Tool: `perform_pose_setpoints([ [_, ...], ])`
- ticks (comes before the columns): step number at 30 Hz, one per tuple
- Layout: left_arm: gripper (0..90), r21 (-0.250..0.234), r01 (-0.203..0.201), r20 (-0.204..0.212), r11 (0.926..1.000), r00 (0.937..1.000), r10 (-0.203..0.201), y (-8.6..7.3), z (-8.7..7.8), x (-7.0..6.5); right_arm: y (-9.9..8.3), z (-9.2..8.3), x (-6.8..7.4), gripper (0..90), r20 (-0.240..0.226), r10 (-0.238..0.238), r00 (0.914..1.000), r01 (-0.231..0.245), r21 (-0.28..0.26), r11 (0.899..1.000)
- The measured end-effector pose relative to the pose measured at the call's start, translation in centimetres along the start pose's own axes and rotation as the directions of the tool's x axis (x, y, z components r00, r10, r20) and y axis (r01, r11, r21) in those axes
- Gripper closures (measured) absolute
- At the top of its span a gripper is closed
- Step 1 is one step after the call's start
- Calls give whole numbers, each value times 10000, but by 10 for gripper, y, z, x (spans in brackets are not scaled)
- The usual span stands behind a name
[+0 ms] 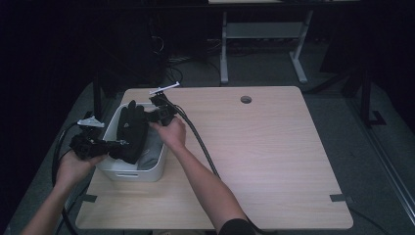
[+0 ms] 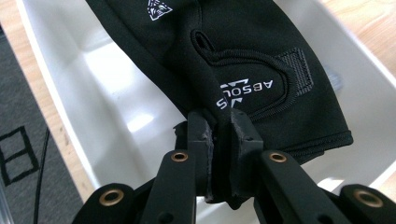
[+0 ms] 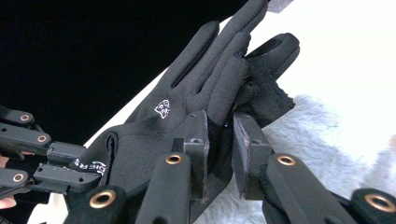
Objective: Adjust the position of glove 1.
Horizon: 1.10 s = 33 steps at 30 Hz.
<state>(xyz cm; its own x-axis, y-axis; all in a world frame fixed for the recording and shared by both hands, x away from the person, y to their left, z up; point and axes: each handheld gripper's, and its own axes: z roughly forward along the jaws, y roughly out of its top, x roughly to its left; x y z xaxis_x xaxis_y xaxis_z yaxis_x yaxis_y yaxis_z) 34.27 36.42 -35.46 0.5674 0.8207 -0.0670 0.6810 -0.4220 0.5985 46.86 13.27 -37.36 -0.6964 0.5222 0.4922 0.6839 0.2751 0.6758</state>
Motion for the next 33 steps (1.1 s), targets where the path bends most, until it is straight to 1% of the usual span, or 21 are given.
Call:
perform_pose_setpoints([
  [8,809,231,115,-195,9997,9997,-111,-7,3,7,-3,16,0,765,4,-8,10000,8,181,9998],
  [12,809,229,164,-326,9996,9993,-156,-10,3,8,-3,21,1,759,-57,3,10000,-2,207,9998],
  [14,799,219,192,-492,9996,9986,-181,-11,4,10,-2,23,1,702,-5,-94,10000,94,232,9997],
  [15,770,223,243,-659,9995,9976,-228,-11,5,11,-2,23,1,629,111,-135,9998,133,224,9997],
  [16,708,98,416,-596,9991,9974,-410,-12,5,12,-2,23,1,543,302,-86,9995,81,142,9999],
  [17,685,61,491,-623,9988,9969,-486,-12,4,14,-2,23,-1,516,250,37,9997,-39,85,10000],
  [18,642,-47,526,-622,9986,9967,-528,-13,4,14,-1,22,-2,469,285,0,9996,-2,90,10000],
  [19,638,-116,535,-587,9985,9968,-541,-13,4,13,-1,21,-3,446,433,-117,9990,110,146,9998],
  [21,638,-170,434,-583,9989,9973,-443,-11,3,11,-1,17,-5,437,415,-37,9991,29,199,9998],
  [22,636,-201,334,-607,9992,9976,-345,-10,2,9,-1,15,-6,437,410,-4,9992,-2,160,9999],
  [25,630,-306,214,-611,9993,9979,-233,-6,1,5,0,6,-8,436,355,-10,9994,8,49,10000],
  [29,619,-366,47,-495,9993,9988,-65,1,2,-2,0,-6,-10,433,403,-144,9991,150,-146,9998],
  [31,610,-420,-53,-433,9991,9991,35,4,3,-7,0,-12,-11,429,391,-76,9992,84,-201,9998],
  [33,604,-501,-114,-409,9987,9991,93,7,3,-10,0,-20,-13,427,455,-119,9989,133,-304,9994],
])
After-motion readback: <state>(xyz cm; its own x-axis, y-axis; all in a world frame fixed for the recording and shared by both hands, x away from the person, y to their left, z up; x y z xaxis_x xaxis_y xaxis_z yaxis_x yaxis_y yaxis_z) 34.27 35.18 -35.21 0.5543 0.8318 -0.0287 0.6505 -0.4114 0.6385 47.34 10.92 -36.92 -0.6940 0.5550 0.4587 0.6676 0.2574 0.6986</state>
